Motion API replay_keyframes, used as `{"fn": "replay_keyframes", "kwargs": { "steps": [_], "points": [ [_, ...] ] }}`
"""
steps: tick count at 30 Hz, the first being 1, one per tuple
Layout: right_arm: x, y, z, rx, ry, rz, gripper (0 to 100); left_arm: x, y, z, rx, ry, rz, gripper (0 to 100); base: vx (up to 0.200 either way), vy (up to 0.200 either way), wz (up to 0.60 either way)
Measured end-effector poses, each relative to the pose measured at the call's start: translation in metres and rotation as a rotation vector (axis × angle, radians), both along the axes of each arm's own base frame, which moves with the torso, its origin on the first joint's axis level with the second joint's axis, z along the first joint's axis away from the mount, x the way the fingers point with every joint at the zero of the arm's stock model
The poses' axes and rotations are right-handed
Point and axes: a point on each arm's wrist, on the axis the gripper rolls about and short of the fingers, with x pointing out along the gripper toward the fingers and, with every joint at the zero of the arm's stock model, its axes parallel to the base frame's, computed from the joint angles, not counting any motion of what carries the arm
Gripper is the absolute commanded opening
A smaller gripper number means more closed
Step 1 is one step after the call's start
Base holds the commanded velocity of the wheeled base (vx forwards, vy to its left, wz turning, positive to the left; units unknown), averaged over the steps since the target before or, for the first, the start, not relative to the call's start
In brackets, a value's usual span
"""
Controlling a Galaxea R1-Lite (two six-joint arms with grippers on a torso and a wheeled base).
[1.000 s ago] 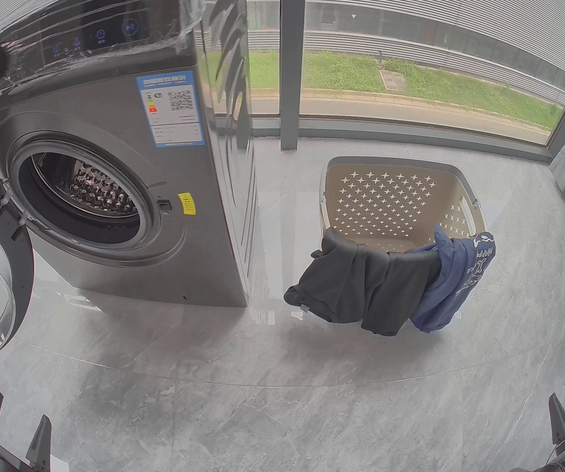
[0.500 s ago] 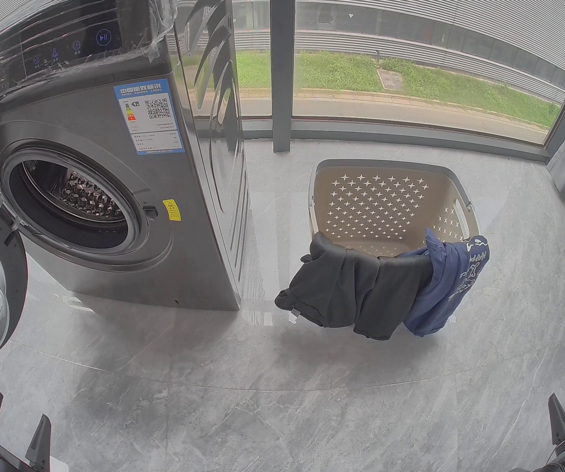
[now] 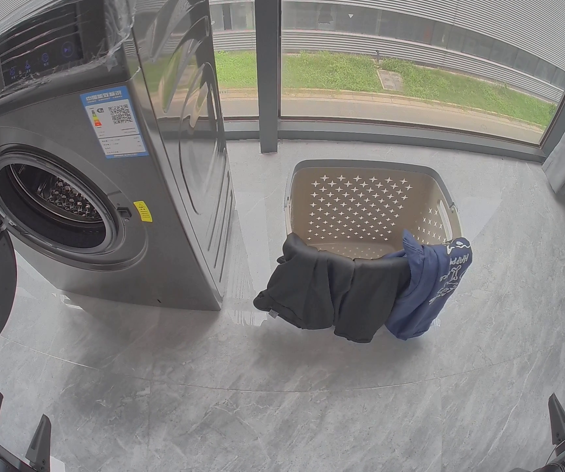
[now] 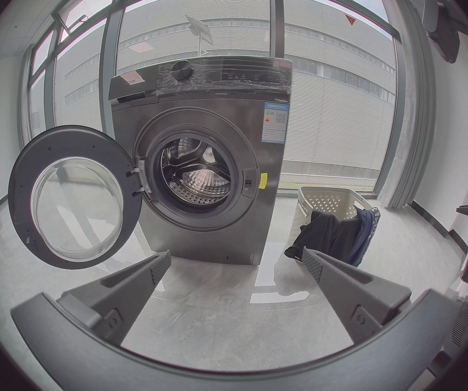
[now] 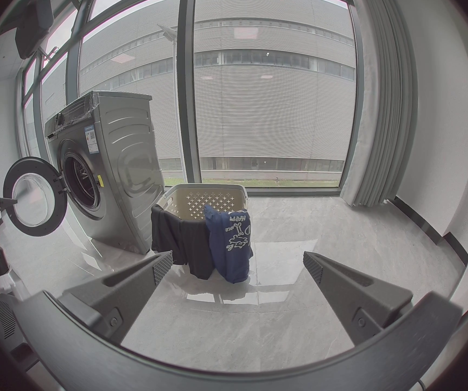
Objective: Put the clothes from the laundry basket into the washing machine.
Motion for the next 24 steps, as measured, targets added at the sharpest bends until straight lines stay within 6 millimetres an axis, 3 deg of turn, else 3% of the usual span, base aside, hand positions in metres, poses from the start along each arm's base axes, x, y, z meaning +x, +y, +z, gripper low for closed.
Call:
{"fn": "replay_keyframes", "kwargs": {
  "steps": [8, 17, 24],
  "points": [
    [0.0000, 0.0000, 0.0001, 0.000, 0.000, 0.000, 100, 0.0000, 0.0000, 0.0000, 0.000, 0.000, 0.001, 100, 0.000, 0.000, 0.00],
    [0.0001, 0.0000, 0.0000, 0.000, 0.001, 0.000, 100, 0.0000, 0.0000, 0.0000, 0.000, 0.000, 0.001, 100, 0.200, 0.000, 0.00],
    [0.0001, 0.0000, 0.0001, 0.000, 0.000, 0.000, 100, 0.0000, 0.0000, 0.0000, 0.000, 0.000, 0.001, 100, 0.000, -0.057, 0.00]
  ]
}}
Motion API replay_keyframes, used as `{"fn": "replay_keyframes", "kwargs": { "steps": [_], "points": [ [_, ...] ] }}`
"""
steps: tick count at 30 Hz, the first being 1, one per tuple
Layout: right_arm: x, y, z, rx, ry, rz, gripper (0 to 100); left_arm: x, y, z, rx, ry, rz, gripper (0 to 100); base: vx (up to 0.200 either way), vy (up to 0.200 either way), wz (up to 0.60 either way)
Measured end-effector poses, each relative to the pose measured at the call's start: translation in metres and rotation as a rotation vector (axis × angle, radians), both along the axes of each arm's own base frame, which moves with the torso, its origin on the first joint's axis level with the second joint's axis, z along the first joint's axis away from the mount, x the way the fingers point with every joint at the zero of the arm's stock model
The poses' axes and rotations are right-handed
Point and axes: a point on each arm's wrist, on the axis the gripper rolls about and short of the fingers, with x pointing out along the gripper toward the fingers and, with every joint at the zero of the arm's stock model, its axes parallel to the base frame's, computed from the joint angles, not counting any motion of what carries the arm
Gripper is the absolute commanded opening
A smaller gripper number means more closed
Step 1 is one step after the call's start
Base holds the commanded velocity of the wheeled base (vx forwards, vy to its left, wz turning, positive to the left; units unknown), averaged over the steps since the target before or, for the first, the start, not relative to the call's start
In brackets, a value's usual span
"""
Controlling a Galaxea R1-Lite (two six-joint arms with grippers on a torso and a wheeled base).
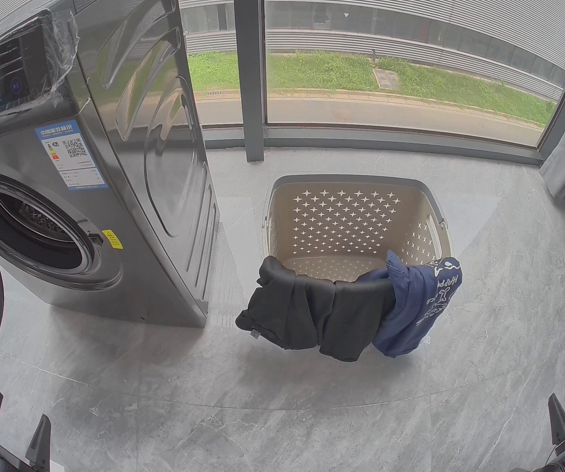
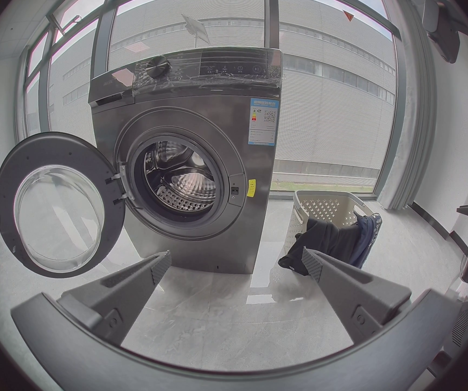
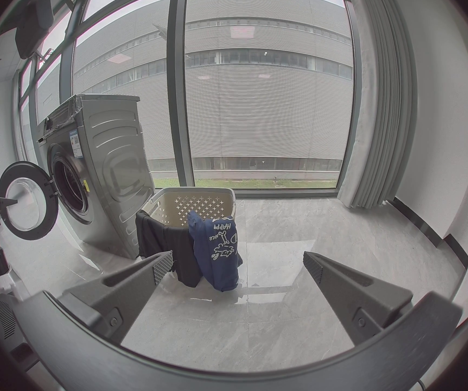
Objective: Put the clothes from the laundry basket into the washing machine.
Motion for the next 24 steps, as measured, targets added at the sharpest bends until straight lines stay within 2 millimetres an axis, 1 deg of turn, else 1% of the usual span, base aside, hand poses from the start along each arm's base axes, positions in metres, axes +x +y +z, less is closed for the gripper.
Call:
{"fn": "replay_keyframes", "kwargs": {
  "steps": [10, 24],
  "points": [
    [0.0000, 0.0000, 0.0000, 0.000, 0.000, 0.000, 100, 0.0000, 0.0000, 0.0000, 0.000, 0.000, -0.001, 100, 0.000, -0.200, 0.00],
    [0.0000, 0.0000, 0.0000, 0.000, 0.000, -0.001, 100, 0.0000, 0.0000, 0.0000, -0.001, 0.000, 0.000, 100, 0.000, 0.000, 0.00]
  ]
}}
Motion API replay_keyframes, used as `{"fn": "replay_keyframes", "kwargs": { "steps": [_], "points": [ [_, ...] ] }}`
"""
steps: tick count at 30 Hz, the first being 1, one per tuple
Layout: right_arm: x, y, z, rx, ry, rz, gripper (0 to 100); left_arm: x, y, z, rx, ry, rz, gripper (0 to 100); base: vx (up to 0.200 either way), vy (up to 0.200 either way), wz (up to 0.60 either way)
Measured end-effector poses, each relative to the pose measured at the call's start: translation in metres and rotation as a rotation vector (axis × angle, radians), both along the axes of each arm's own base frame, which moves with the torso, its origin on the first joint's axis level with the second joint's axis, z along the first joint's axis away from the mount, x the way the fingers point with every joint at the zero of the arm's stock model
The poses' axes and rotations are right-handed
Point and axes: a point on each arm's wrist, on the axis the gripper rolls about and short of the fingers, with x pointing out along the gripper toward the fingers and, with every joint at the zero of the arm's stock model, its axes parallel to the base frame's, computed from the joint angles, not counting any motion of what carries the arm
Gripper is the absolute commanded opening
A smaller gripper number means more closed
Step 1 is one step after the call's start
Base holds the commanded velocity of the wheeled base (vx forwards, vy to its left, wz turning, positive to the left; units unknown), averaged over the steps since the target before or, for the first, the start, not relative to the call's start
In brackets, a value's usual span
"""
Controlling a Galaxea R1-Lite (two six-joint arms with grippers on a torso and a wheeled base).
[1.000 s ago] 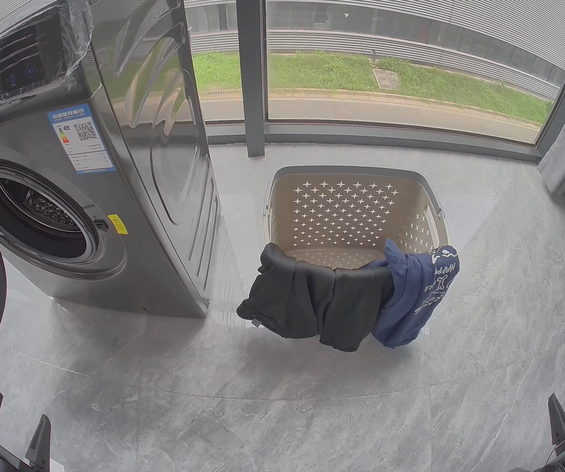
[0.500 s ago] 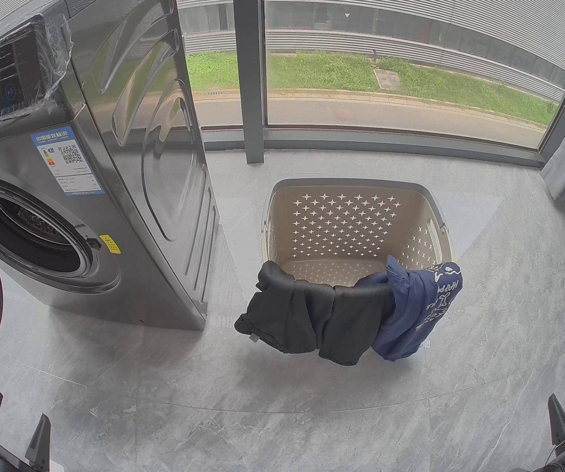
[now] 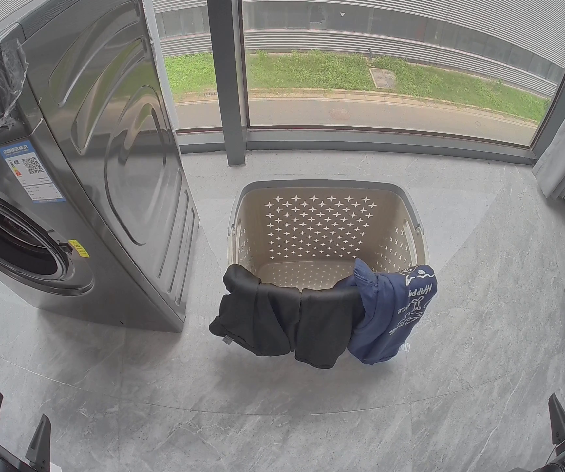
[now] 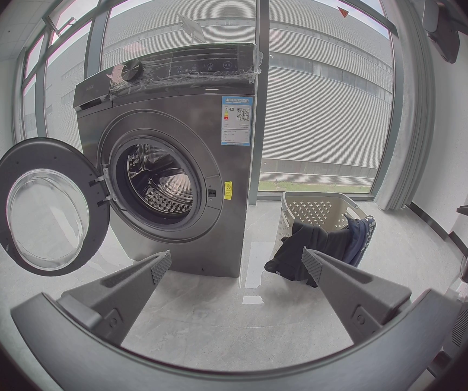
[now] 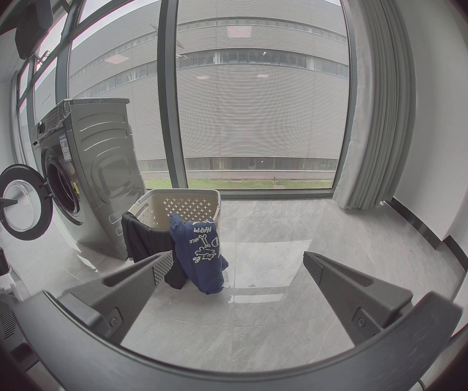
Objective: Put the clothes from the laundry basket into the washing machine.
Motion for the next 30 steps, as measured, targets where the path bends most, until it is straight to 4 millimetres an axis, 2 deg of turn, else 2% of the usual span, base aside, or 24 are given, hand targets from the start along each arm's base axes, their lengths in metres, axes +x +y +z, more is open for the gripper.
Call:
{"fn": "replay_keyframes", "kwargs": {
  "steps": [8, 14, 30],
  "points": [
    [0.0000, 0.0000, 0.0000, 0.000, 0.000, 0.000, 100, 0.0000, 0.0000, 0.0000, 0.000, 0.000, 0.000, 100, 0.000, 0.000, 0.00],
    [0.0000, 0.0000, 0.0000, 0.000, 0.000, 0.000, 100, 0.0000, 0.0000, 0.0000, 0.001, 0.000, 0.000, 100, 0.000, -0.200, 0.00],
    [0.0000, 0.0000, 0.0000, 0.000, 0.000, 0.000, 100, 0.0000, 0.0000, 0.0000, 0.000, 0.000, 0.000, 100, 0.013, 0.000, 0.00]
  ]
}}
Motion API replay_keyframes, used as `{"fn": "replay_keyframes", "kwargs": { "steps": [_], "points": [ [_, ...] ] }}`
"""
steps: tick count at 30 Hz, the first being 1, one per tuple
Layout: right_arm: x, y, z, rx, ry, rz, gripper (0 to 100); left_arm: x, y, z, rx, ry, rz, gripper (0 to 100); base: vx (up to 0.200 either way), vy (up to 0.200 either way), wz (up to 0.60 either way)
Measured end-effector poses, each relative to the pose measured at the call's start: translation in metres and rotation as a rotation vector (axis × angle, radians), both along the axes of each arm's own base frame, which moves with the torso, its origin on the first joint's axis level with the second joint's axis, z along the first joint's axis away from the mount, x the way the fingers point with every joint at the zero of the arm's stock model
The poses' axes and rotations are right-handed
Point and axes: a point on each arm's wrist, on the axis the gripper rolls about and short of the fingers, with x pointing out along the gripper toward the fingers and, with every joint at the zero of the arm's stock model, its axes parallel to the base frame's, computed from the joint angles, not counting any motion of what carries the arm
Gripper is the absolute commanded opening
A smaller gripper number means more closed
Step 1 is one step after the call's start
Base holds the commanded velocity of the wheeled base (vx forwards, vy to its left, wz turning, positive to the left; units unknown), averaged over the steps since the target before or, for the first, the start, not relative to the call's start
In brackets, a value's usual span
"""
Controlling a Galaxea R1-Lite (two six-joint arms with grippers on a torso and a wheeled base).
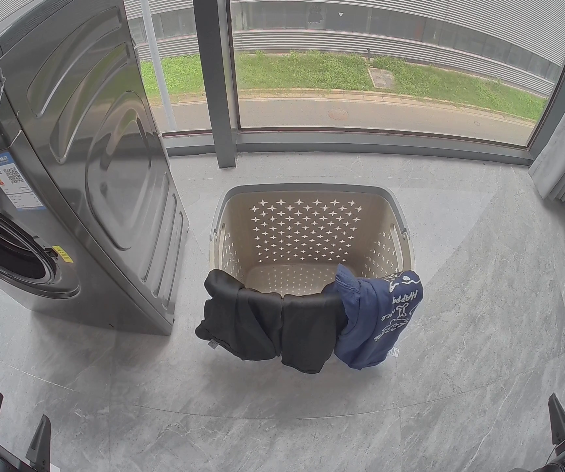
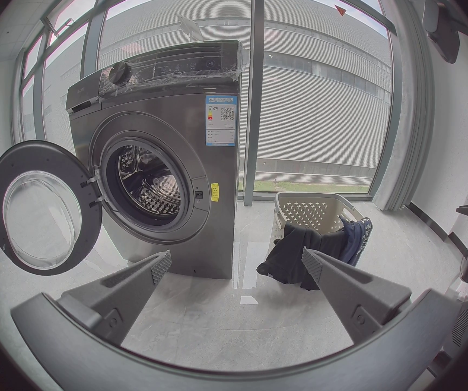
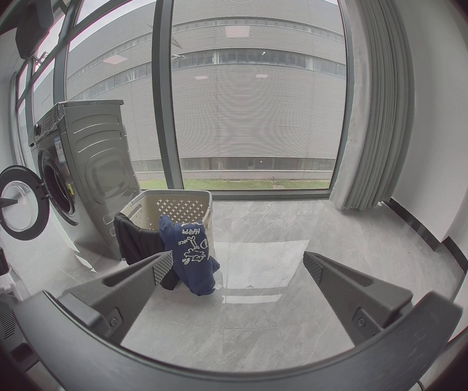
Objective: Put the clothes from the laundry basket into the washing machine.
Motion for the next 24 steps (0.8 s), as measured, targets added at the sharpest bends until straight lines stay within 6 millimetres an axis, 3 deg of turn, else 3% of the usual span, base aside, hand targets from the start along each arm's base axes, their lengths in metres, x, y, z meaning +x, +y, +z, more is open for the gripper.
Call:
{"fn": "replay_keyframes", "kwargs": {
  "steps": [11, 24],
  "points": [
    [0.0000, 0.0000, 0.0000, 0.000, 0.000, 0.001, 100, 0.0000, 0.0000, 0.0000, 0.001, 0.000, 0.001, 100, 0.200, 0.000, 0.00],
    [0.0000, -0.0003, -0.0002, 0.009, 0.001, -0.013, 100, 0.0000, 0.0000, 0.0000, 0.000, 0.000, 0.003, 100, 0.000, 0.000, 0.00]
  ]
}}
